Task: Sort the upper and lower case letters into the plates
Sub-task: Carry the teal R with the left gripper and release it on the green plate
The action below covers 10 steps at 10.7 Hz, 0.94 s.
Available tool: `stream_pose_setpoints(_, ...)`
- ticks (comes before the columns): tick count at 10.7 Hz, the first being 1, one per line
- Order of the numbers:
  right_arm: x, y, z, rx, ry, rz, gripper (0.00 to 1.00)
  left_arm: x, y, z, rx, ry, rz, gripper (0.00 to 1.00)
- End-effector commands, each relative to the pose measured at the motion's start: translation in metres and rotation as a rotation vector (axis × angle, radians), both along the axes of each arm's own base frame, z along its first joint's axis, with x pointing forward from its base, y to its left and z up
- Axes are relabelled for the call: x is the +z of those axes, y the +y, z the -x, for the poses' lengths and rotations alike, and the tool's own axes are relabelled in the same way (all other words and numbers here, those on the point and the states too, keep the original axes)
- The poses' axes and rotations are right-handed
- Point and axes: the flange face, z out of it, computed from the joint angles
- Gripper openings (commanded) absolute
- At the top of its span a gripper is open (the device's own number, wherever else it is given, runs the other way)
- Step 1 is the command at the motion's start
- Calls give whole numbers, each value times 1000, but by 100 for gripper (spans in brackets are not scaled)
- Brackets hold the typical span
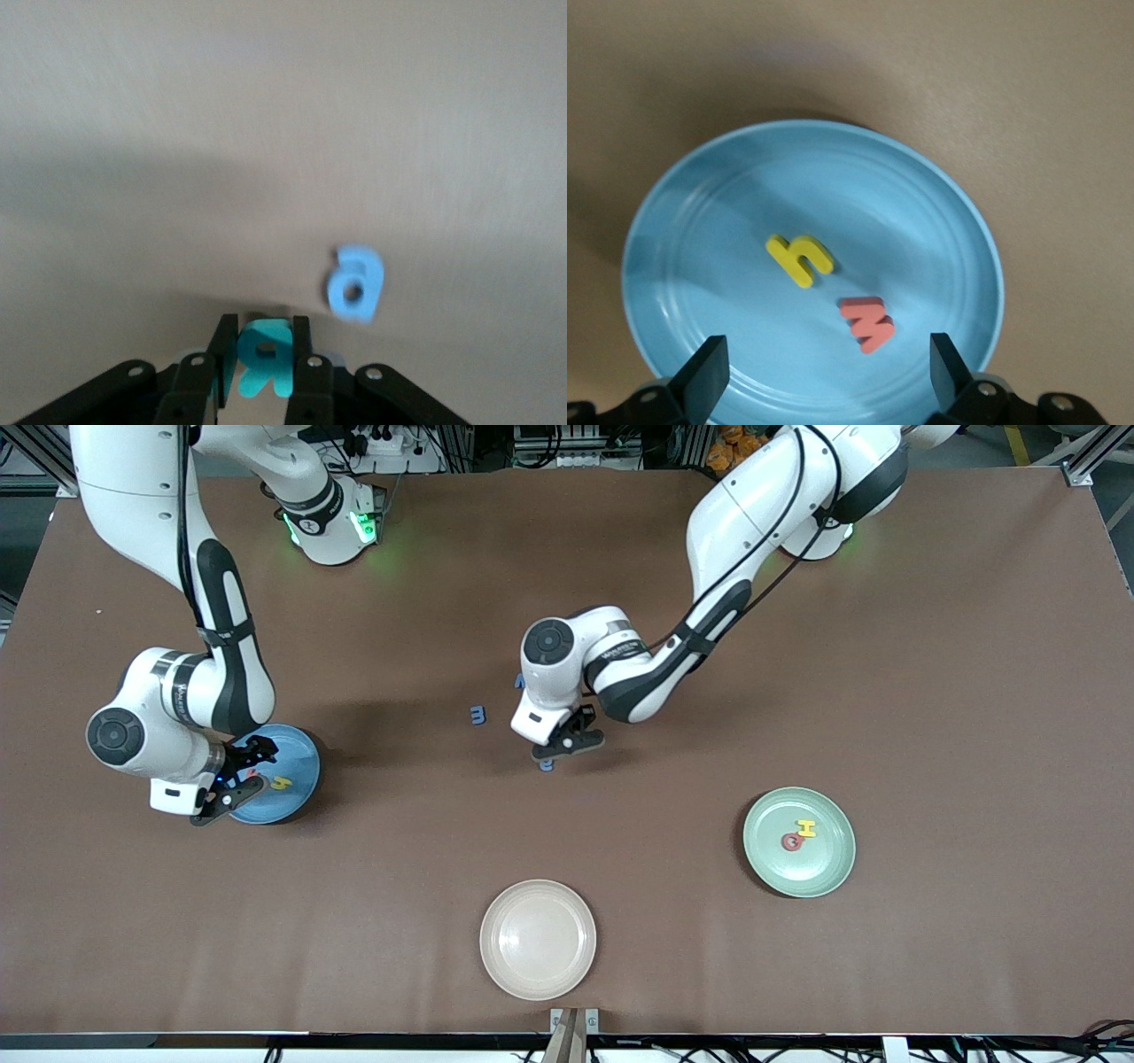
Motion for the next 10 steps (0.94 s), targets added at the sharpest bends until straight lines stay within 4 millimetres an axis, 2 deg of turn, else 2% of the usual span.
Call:
stream_pose_setpoints(1, 12, 31, 6, -39, -2, -21, 100, 66, 54, -53, 15, -35, -16, 0)
stream_pose_setpoints(2, 13, 42, 8, -54, 15, -22, 100, 85, 83, -76, 6, -34, -12, 0)
stream_pose_setpoints(4, 21, 69, 13, -86, 26, -26, 100, 111, 161, -123, -50, -1, -36, 0)
stream_pose_setpoints(5, 23, 77, 19, -107, 33, -32, 100, 115, 199, -143, -78, 17, -34, 0)
stream_pose_setpoints(6, 22, 76, 28, -129, 32, -38, 100, 116, 237, -160, -88, 23, -32, 0)
stream_pose_setpoints(8, 27, 86, 34, -121, 31, -50, 100, 108, 305, -184, -145, 53, -45, 0)
stream_pose_setpoints(9, 30, 101, 36, -119, 31, -47, 100, 92, 329, -185, -175, 83, -57, 0)
stream_pose_setpoints(10, 36, 128, 39, -99, 23, -49, 100, 72, 345, -183, -185, 115, -73, 0)
